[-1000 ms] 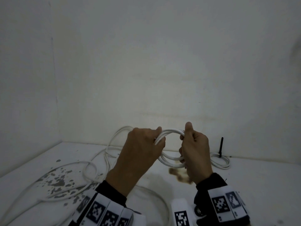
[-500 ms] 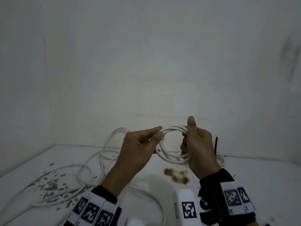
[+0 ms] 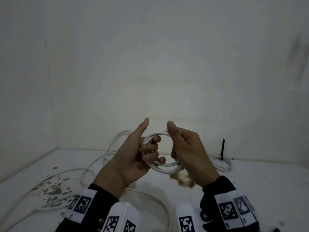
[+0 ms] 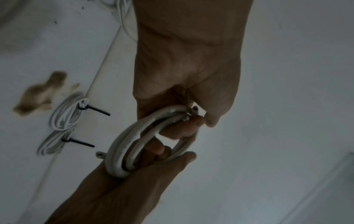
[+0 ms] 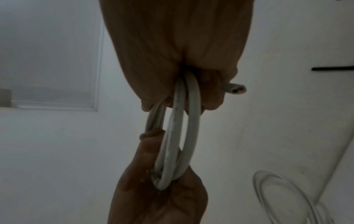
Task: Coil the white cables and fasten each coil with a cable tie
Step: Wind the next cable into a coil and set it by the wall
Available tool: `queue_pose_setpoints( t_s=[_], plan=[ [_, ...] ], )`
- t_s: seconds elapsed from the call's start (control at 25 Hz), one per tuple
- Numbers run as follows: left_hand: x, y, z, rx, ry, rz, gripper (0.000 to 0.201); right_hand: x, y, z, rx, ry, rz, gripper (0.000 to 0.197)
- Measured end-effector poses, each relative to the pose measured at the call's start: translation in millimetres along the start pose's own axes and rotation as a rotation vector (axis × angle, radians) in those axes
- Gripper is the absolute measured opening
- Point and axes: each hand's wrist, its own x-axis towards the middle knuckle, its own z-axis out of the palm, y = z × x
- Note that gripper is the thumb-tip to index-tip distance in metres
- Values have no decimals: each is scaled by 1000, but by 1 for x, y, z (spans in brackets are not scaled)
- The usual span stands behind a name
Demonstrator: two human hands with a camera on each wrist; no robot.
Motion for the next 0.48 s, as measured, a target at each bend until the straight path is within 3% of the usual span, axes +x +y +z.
queue_pose_setpoints(
  t_s=[0.24,0.36,0.48],
  plan=[
    [-1,2,5,153,120,174,44,-2,-7,14,326,-21,198,53],
    [2,-1,7,249,172,242,37,-1,-4,13,85,2,129,53],
    [3,-1,6,264,186,268,34,-4,-2,15,55,-87,95,45]
  ],
)
